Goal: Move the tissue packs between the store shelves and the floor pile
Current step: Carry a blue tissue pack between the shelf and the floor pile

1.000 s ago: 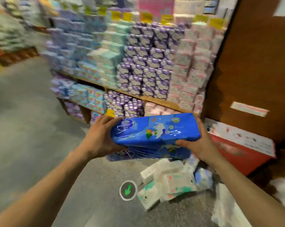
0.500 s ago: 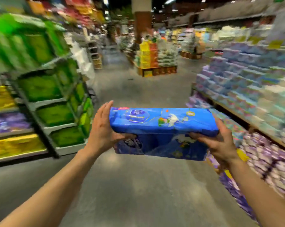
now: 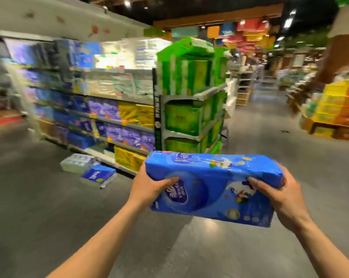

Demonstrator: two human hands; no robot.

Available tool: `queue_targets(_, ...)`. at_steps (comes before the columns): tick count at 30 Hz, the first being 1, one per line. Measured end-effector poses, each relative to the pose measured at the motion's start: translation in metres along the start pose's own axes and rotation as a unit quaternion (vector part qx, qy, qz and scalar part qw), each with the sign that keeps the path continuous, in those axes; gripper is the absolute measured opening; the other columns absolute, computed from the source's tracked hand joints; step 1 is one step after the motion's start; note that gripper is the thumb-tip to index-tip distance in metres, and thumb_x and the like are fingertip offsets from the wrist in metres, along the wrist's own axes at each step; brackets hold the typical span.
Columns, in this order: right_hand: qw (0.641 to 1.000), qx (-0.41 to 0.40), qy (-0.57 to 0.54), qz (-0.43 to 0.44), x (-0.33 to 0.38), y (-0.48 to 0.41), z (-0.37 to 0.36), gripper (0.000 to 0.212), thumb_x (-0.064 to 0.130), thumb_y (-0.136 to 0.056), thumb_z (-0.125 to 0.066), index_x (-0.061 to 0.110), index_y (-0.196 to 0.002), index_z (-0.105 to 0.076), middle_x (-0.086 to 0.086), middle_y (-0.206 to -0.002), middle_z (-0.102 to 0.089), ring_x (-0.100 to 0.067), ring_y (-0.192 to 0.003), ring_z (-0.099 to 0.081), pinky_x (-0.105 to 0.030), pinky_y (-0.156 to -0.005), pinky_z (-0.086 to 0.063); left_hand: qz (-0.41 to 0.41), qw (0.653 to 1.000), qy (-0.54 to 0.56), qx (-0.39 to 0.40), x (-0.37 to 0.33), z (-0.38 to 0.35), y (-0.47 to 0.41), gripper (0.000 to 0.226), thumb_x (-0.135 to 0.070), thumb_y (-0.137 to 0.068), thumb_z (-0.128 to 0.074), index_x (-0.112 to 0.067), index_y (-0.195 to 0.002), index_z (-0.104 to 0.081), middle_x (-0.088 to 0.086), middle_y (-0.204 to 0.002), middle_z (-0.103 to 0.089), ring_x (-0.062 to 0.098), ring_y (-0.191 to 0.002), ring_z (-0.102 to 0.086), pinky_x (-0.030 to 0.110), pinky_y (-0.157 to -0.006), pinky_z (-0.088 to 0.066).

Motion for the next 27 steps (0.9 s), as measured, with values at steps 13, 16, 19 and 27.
queue_targets(13, 0.973, 0.219, -0.027, 0.066, -0.058, -0.286, -0.393, 0.068, 0.023, -0.068, -0.091, 0.019, -0.127, -0.059, 0.023, -0.106, -0.073, 0.009, -0.088, -0.069, -0.01, -0.07, -0.054, 0.054, 0.963, -0.096, -0.246, 0.094, 0.234, -0.252, 0.08, -0.069, -0.036, -0.087, -0.046, -0.109, -0.063, -0.021, -0.108, -0.072, -0.001, -0.1, -0.068, 0.034, -0.089, -0.056)
queue_targets(16, 0.967, 0.24, -0.029, 0.082, -0.071, -0.327, -0.495, 0.076, 0.045, -0.062, -0.094, 0.022, -0.126, -0.06, 0.015, -0.11, -0.074, -0.001, -0.096, -0.071, -0.017, -0.075, -0.057, 0.043, 0.959, -0.115, -0.257, 0.124, 0.299, -0.321, 0.084, -0.075, -0.032, -0.085, -0.048, -0.108, -0.061, -0.024, -0.108, -0.07, -0.003, -0.099, -0.067, 0.028, -0.086, -0.054)
queue_targets(19, 0.967, 0.241, -0.031, 0.082, -0.078, -0.379, -0.591, 0.061, 0.035, -0.064, -0.089, 0.027, -0.119, -0.064, 0.006, -0.11, -0.074, -0.009, -0.097, -0.073, -0.027, -0.077, -0.06, 0.036, 0.958, -0.142, -0.247, 0.146, 0.361, -0.403, 0.1, -0.082, -0.034, -0.081, -0.041, -0.122, -0.06, -0.024, -0.113, -0.068, -0.002, -0.104, -0.065, 0.029, -0.09, -0.054)
queue_targets(27, 0.961, 0.26, -0.036, 0.09, -0.069, -0.519, -0.803, 0.044, 0.035, -0.071, -0.086, 0.03, -0.109, -0.065, 0.016, -0.098, -0.076, -0.004, -0.086, -0.074, -0.018, -0.065, -0.056, 0.0, 0.961, -0.18, -0.212, 0.168, 0.49, -0.627, 0.099, -0.077, -0.036, -0.079, -0.035, -0.123, -0.057, -0.019, -0.116, -0.066, -0.001, -0.103, -0.063, 0.025, -0.09, -0.049)
Point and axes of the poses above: each hand's wrist, its own y-axis away from the middle knuckle, its own z-axis out of the back of the hand, x = y × z, the point moved 10 cm from there along -y, towards the middle knuckle
